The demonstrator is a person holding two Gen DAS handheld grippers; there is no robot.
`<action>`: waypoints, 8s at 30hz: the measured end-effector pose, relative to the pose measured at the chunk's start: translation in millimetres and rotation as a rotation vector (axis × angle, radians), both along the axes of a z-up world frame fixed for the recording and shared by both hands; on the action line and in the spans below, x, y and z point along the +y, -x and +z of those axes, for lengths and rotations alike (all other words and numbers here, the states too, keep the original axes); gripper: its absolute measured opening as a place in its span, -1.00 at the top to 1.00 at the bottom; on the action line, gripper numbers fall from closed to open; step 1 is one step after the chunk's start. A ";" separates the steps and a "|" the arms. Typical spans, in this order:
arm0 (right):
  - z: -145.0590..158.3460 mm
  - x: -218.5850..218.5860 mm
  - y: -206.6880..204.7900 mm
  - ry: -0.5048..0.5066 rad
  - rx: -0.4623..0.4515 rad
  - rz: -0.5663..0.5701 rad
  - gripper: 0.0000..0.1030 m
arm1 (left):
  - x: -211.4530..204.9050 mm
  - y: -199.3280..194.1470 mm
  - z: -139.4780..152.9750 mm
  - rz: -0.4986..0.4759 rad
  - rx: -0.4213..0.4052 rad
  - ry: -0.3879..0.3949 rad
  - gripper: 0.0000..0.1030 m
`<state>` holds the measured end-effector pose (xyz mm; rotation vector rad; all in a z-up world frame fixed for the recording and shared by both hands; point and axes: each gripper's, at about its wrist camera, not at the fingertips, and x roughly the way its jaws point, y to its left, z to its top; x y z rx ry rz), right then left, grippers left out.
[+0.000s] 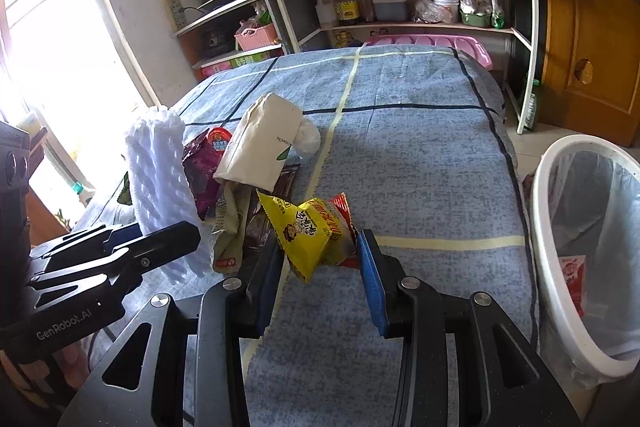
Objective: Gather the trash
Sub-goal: 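Carry the foam sleeve and yellow snack bag toward the bin, lowering them over it, then open both tools over the bin to drop the foam sleeve and snack bag, then move both open tools back over the table toward the remaining trash, then grasp the purple-and-white milk carton with the left tool while the right tool grasps the purple snack packet, then carry the milk carton and purple packet over the bin with both tools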
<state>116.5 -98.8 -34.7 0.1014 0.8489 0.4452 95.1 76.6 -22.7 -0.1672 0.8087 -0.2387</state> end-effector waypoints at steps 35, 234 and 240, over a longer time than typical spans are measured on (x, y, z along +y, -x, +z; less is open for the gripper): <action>34.7 -198.6 23.3 0.010 -0.082 -0.379 0.24 | -208.3 -40.3 24.8 -0.369 -0.023 0.032 0.42; 66.4 -47.7 17.1 -0.019 -0.242 -0.047 0.74 | -25.3 -2.7 53.2 -0.050 -0.147 -0.002 0.34; 66.1 -94.3 22.3 0.000 -0.233 -0.134 0.74 | -77.7 -9.9 52.9 -0.151 -0.142 0.013 0.34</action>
